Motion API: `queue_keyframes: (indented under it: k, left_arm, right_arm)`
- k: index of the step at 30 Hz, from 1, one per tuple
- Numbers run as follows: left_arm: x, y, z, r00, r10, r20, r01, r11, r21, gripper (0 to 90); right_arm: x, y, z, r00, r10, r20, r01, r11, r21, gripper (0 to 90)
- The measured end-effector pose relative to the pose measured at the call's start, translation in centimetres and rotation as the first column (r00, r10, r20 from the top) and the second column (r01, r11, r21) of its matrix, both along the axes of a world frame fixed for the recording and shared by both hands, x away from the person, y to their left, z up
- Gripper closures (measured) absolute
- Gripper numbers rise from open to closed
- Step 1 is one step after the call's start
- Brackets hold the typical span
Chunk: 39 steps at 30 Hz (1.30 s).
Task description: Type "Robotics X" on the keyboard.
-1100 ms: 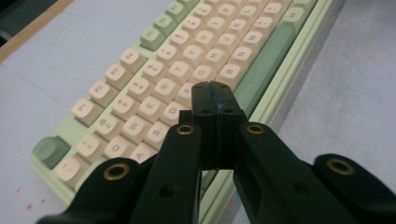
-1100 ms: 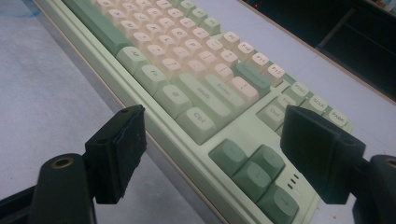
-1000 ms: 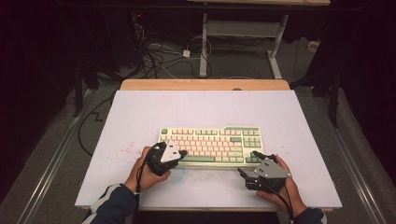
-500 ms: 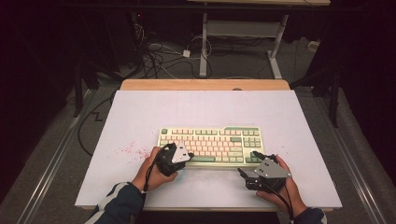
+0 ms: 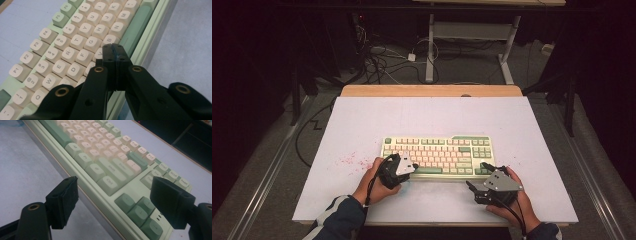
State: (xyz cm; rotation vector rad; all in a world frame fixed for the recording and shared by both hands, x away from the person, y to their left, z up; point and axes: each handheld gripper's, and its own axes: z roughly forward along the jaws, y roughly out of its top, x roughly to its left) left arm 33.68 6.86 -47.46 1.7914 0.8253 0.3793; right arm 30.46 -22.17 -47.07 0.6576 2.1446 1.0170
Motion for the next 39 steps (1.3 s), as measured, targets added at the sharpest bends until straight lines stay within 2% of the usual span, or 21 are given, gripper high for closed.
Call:
queue_keyframes:
  k: [14,16,17,19,25,32,37,39]
  left_arm:
    - [0.0,0.0,-0.1,0.9999,0.008,0.01,-0.008,0.9999,0.008,87.0]
    - [0.0,-0.1,-0.5,0.9999,0.009,0.011,-0.009,0.9998,0.019,87.3]
    - [0.1,-0.1,-0.6,0.9999,0.012,0.01,-0.012,0.9999,0.007,87.4]
    - [0.1,-0.1,-0.4,0.9999,0.012,0.009,-0.012,0.9998,0.015,87.3]
    - [-0.4,0.0,0.4,0.9987,0.008,0.049,-0.008,1.0,0.004,86.6]
    - [-0.4,0.3,0.8,0.9984,0.012,0.056,-0.011,0.9998,-0.016,85.2]
    - [-0.3,0.5,1.1,0.9972,0.031,0.067,-0.03,0.9992,-0.027,79.9]
    - [-0.3,0.6,1.1,0.9968,0.034,0.072,-0.031,0.9989,-0.035,75.1]
  right_arm:
    - [0.0,0.0,0.1,1.0,0.0,0.003,0.0,1.0,0.004,23.5]
    - [0.0,-0.1,0.1,1.0,0.003,0.003,-0.003,1.0,0.007,23.5]
    - [0.0,-0.1,0.1,1.0,0.004,0.002,-0.004,1.0,0.008,23.5]
    - [0.0,0.0,0.1,1.0,0.002,0.003,-0.002,1.0,0.006,23.5]
    - [-0.1,-0.2,0.2,1.0,-0.003,0.005,0.003,0.9999,0.01,23.5]
    - [0.0,-0.2,0.2,1.0,-0.003,0.006,0.003,0.9999,0.011,23.5]
    - [-0.1,-0.2,0.3,0.9999,-0.003,0.01,0.003,0.9999,0.012,23.4]
    - [-0.1,-0.2,0.3,0.9999,-0.003,0.01,0.003,0.9999,0.014,23.5]
